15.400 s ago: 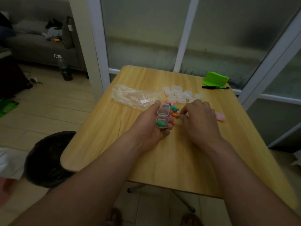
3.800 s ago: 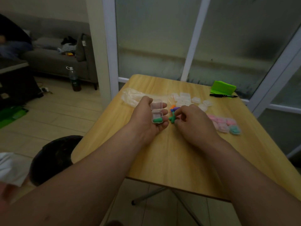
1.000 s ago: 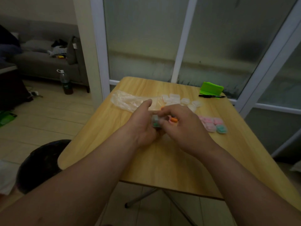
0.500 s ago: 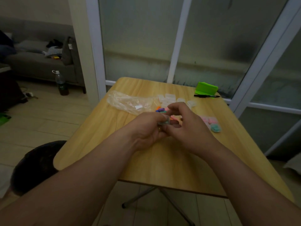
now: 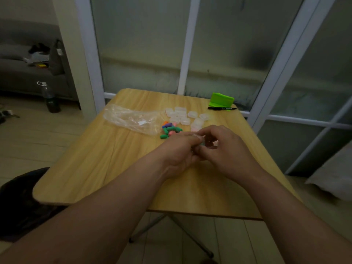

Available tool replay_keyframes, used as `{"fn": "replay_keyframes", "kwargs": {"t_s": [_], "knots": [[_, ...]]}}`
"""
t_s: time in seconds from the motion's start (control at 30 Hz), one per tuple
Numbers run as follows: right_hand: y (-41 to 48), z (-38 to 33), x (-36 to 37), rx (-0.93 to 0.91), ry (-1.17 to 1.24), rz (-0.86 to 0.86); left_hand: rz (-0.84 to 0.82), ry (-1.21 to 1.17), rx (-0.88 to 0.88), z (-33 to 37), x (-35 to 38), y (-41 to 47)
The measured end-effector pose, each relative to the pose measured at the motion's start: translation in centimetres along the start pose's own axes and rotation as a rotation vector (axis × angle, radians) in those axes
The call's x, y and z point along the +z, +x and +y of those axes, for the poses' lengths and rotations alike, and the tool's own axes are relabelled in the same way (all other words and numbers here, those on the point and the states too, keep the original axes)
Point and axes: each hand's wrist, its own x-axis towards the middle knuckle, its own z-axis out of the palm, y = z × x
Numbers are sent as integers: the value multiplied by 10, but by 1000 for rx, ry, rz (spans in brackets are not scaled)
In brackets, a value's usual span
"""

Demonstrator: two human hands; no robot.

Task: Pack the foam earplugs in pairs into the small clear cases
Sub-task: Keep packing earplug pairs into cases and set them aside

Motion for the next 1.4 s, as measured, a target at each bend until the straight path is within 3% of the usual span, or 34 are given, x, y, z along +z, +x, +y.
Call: {"fn": "replay_keyframes", "kwargs": {"t_s": [0.17, 0.37, 0.77, 1.07, 1.23, 1.4], "knots": [[-13, 31, -25, 107, -55, 11, 66, 87, -40, -8, 15, 10], [-26, 68, -44, 323, -115, -67, 224, 53, 66, 0, 11, 20], [-21, 79, -41, 370, -114, -124, 256, 68, 117, 3, 4, 22], [-5, 58, -30, 300, -56, 57, 288, 3, 145, 27, -10, 28], [27, 42, -14, 226, -114, 16, 320, -54, 151, 50, -26, 33], [75, 43, 0, 264, -173, -51, 342, -116, 184, 64, -40, 31]]}}
